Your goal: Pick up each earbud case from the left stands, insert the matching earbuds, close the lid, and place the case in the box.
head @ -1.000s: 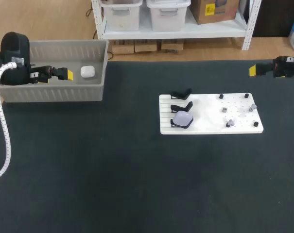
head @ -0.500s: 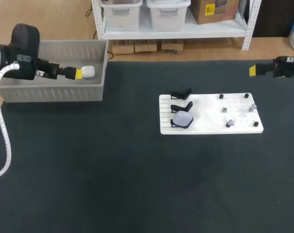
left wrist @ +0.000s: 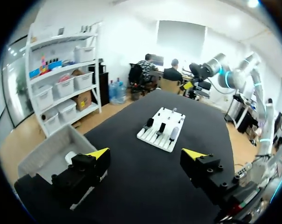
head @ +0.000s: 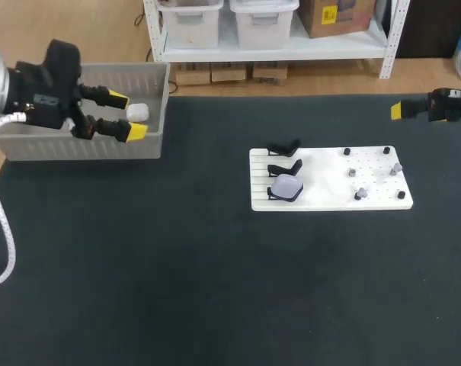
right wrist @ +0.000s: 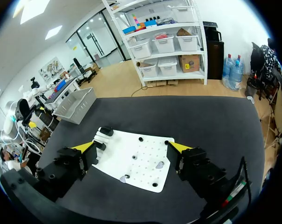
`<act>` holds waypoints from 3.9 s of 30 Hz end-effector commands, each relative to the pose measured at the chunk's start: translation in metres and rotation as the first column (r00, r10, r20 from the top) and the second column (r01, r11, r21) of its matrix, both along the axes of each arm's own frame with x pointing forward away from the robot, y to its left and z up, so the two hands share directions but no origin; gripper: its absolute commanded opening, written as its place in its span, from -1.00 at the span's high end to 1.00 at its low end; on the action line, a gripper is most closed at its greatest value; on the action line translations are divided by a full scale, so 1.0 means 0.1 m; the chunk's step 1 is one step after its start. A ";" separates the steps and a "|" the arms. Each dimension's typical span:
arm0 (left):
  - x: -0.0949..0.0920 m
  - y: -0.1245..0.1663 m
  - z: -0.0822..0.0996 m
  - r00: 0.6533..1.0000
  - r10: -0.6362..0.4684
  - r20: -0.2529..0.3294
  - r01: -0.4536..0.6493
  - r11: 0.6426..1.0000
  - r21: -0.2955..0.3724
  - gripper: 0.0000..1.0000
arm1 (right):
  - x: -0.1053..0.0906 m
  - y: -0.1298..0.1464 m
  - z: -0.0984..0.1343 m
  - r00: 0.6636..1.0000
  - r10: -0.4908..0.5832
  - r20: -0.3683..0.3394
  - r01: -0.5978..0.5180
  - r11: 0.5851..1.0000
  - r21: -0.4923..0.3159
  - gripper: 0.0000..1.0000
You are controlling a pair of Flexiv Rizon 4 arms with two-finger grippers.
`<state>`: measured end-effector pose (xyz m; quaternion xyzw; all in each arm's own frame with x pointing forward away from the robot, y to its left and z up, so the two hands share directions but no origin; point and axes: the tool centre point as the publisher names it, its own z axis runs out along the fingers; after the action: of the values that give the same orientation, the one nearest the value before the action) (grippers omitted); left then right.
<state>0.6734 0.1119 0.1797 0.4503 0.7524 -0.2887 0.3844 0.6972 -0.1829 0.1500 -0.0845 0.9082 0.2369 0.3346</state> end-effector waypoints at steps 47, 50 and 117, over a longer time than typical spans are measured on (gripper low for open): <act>-0.43 -1.52 -1.04 0.919 -0.386 0.078 0.393 0.910 -0.130 -1.00 | 0.00 0.00 -0.01 1.000 0.002 0.001 -0.002 1.000 0.002 -1.00; -0.41 -1.62 -1.08 0.922 -0.380 0.075 0.387 0.912 -0.138 -1.00 | 0.00 0.00 -0.01 1.000 0.002 0.001 -0.002 1.000 0.002 -1.00; -0.14 -2.34 -1.62 0.886 -0.464 0.013 0.462 0.877 -0.135 -0.41 | 0.00 0.00 -0.01 1.000 0.002 0.001 -0.002 1.000 0.002 -1.00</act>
<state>0.6552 -0.1196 0.0195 0.5854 0.6069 -0.4250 0.3290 0.6972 -0.1829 0.1500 -0.0845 0.9082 0.2369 0.3345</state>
